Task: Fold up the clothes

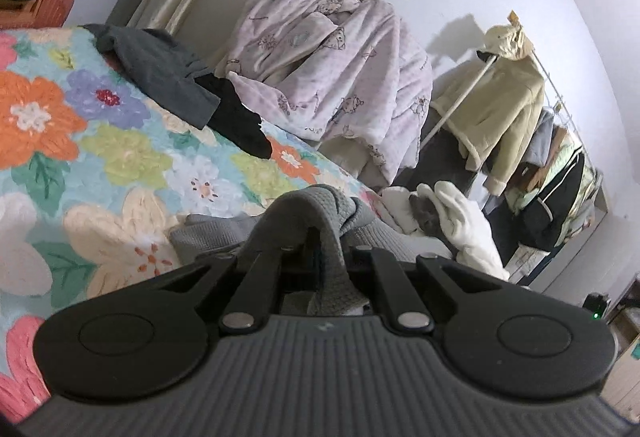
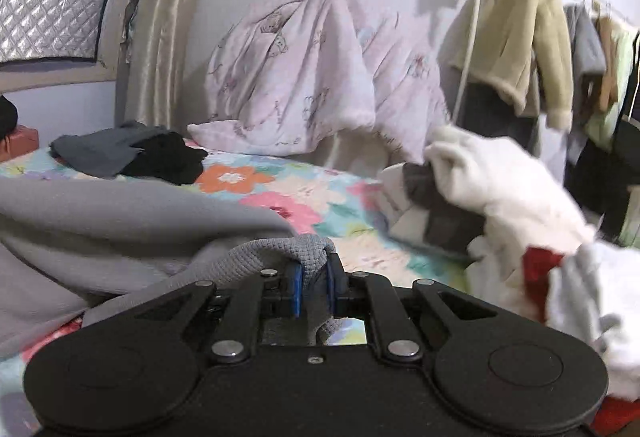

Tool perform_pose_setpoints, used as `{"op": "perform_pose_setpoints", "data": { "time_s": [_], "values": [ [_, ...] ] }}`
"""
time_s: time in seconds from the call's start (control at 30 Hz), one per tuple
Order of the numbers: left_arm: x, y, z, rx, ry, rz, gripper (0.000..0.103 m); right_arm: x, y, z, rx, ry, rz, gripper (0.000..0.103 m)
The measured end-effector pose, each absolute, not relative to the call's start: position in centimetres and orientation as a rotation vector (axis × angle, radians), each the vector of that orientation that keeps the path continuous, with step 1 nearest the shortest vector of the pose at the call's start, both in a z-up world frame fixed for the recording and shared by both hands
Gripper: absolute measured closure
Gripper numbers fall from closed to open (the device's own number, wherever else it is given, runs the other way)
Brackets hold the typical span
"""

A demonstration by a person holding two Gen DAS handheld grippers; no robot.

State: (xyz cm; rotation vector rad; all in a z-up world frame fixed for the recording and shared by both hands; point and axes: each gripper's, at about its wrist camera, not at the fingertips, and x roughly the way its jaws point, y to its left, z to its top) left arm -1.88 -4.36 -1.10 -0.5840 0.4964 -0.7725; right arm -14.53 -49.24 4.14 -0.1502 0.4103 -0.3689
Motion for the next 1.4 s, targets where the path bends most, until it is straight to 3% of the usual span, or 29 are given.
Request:
{"op": "perform_pose_setpoints", "data": {
  "time_s": [0.33, 0.5, 0.63, 0.73, 0.77, 0.8, 0.87, 1.23, 1.4],
  "values": [
    [-1.9, -0.4, 0.0, -0.675, 0.406, -0.719, 0.099, -18.1, -52.9, 6.5, -0.269, 0.405, -0.537, 0.09],
    [-1.8, -2.3, -1.5, -0.637, 0.47, -0.73, 0.099, -15.6, -56.3, 6.2, -0.278, 0.446, -0.568, 0.089],
    [-1.5, -3.5, -2.5, -0.614, 0.512, -0.726, 0.099, -11.7, -59.4, 2.7, -0.175, 0.675, -0.5, 0.08],
    [-1.4, -3.7, -2.9, -0.611, 0.534, -0.719, 0.099, -11.4, -56.6, 0.4, -0.287, 0.76, -0.435, 0.076],
    [-1.3, -3.6, -2.9, -0.633, 0.543, -0.726, 0.099, -12.1, -55.1, 0.2, -0.321, 0.747, -0.423, 0.064],
    [-1.2, -3.5, -3.0, -0.653, 0.547, -0.733, 0.099, -12.8, -53.6, 0.0, -0.354, 0.734, -0.412, 0.059],
    [-1.1, -3.5, -3.0, -0.689, 0.555, -0.75, 0.099, -14.1, -50.7, -0.3, -0.403, 0.706, -0.378, 0.057],
    [-2.0, -5.6, -3.2, -0.786, 0.601, -0.866, 0.099, -16.0, -32.6, -0.2, -0.056, 0.632, 0.265, 0.053],
    [-2.4, -6.1, -3.0, -0.815, 0.597, -0.92, 0.099, -15.1, -32.8, 0.5, -0.119, 0.551, 0.205, 0.035]
  ]
}}
